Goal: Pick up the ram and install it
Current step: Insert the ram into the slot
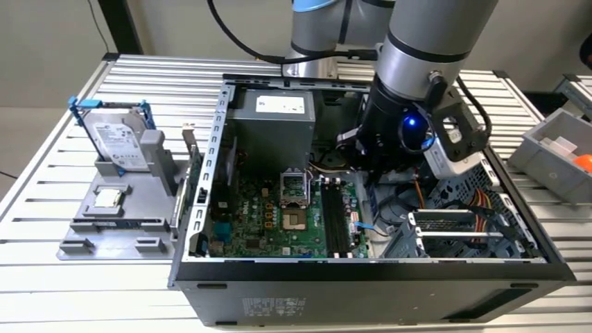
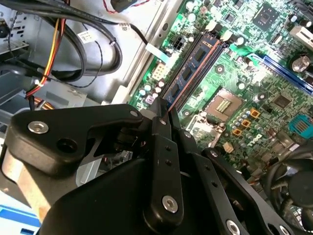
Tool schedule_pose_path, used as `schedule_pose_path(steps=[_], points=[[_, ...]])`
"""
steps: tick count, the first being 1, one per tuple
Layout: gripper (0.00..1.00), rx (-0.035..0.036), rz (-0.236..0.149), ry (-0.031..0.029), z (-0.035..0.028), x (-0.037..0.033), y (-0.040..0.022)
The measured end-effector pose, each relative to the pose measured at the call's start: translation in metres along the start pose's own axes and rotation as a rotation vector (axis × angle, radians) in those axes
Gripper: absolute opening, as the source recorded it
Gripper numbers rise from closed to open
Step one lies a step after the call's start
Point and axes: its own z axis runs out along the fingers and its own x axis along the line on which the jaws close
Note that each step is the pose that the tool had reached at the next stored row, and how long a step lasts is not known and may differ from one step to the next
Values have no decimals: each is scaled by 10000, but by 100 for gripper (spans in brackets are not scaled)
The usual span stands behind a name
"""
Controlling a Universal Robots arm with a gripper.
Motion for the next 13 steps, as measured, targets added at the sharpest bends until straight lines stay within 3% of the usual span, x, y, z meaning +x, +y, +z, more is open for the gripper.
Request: schedule_pose_path(steps=[13], points=[[0, -3, -94, 3, 87, 30, -5]])
